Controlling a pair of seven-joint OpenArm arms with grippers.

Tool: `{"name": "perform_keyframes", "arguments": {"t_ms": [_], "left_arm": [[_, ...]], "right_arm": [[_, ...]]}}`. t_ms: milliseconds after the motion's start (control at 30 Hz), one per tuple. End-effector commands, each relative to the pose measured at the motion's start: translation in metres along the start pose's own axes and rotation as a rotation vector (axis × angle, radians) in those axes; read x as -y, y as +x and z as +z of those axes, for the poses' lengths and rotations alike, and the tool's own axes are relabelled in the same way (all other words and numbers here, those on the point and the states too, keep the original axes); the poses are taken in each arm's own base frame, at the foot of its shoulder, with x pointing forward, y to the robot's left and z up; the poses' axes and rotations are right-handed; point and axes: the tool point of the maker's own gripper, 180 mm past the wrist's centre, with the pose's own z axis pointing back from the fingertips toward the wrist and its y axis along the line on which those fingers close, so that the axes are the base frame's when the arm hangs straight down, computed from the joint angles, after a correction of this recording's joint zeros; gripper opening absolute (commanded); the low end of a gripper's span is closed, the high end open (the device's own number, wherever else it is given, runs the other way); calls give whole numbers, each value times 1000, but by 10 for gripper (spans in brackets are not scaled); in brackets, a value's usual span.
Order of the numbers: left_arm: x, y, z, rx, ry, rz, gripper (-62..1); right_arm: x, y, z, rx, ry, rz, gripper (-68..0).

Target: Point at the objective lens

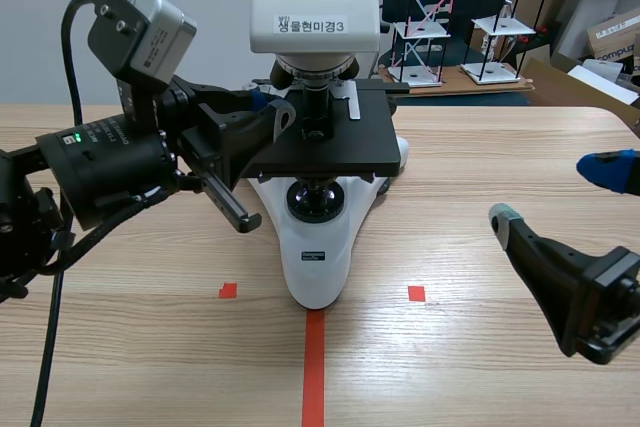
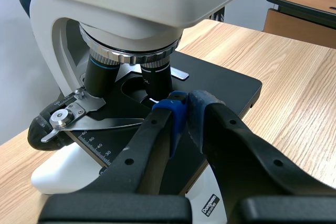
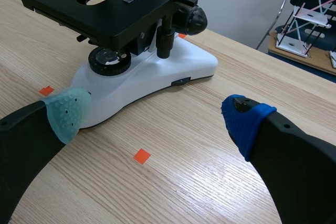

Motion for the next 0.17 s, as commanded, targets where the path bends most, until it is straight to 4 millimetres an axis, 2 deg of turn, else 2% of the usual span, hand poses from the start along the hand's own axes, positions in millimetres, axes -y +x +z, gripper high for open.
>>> {"name": "perform_keyframes", "arguments": {"t_ms": [0, 133], "left_arm": [[-2, 9, 0, 28, 4, -4, -568], [-2, 9, 0, 27, 4, -4, -568]], "right_arm": [[2, 8, 0, 35, -7, -2, -126], [2, 8, 0, 35, -7, -2, -126]]}}
